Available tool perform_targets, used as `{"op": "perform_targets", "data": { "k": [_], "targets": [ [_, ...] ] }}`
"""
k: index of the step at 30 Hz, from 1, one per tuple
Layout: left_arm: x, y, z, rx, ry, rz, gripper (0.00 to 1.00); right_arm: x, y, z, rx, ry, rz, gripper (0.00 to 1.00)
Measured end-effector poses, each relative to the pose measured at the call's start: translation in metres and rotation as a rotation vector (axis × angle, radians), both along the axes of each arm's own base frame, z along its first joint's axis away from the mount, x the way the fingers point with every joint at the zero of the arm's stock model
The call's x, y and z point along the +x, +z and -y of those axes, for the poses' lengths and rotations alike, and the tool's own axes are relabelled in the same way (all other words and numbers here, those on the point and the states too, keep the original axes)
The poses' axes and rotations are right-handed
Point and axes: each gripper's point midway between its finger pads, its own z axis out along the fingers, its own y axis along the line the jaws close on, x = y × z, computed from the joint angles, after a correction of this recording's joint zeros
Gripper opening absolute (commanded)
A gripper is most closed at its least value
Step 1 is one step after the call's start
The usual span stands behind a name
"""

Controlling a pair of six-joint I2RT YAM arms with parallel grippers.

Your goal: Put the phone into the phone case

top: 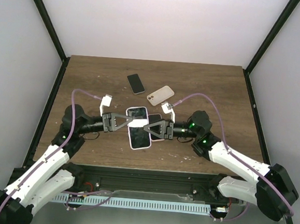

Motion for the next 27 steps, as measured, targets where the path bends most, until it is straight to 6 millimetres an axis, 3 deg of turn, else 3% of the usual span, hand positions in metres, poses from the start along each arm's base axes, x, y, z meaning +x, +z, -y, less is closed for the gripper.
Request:
{"op": "perform_targets", "data": {
  "k": [1, 2, 5, 8, 12, 18, 21, 24, 27],
  "targets": [
    [0.0, -0.001, 0.0, 0.002, -0.003, 0.001, 0.01, 0.0, -0.001, 0.0, -0.006, 0.0, -0.002, 0.08],
    [-0.001, -0.001, 0.001, 0.004, -0.008, 0.005, 0.09, 0.0, -0.002, 0.0, -0.01, -0.001, 0.005, 0.03],
    [-0.002, -0.001, 0.001, 0.011, -0.018, 0.02, 0.42, -0.001, -0.005, 0.0, -0.024, 0.006, -0.002, 0.01],
    [-0.002, 0.002, 0.0, 0.014, -0.013, 0.022, 0.46, -0.003, -0.006, -0.001, -0.03, 0.02, 0.022, 0.01],
    [-0.002, 0.012, -0.001, 0.005, -0.006, 0.04, 0.38, -0.008, -0.008, 0.0, -0.038, 0.052, 0.036, 0.01],
    [-0.002, 0.011, -0.001, 0.013, 0.0, 0.028, 0.01, -0.013, -0.008, 0.0, -0.037, 0.078, 0.065, 0.01],
    [-0.003, 0.012, -0.001, 0.023, -0.005, 0.07, 0.0, -0.015, -0.008, 0.001, -0.04, 0.086, 0.053, 0.03],
    [-0.002, 0.011, -0.001, 0.037, -0.006, 0.071, 0.0, -0.015, -0.01, 0.001, -0.046, 0.086, 0.047, 0.19],
    [0.001, 0.009, 0.001, 0.057, -0.008, 0.059, 0.0, -0.013, -0.012, 0.001, -0.061, 0.074, 0.041, 0.24]
  ]
}}
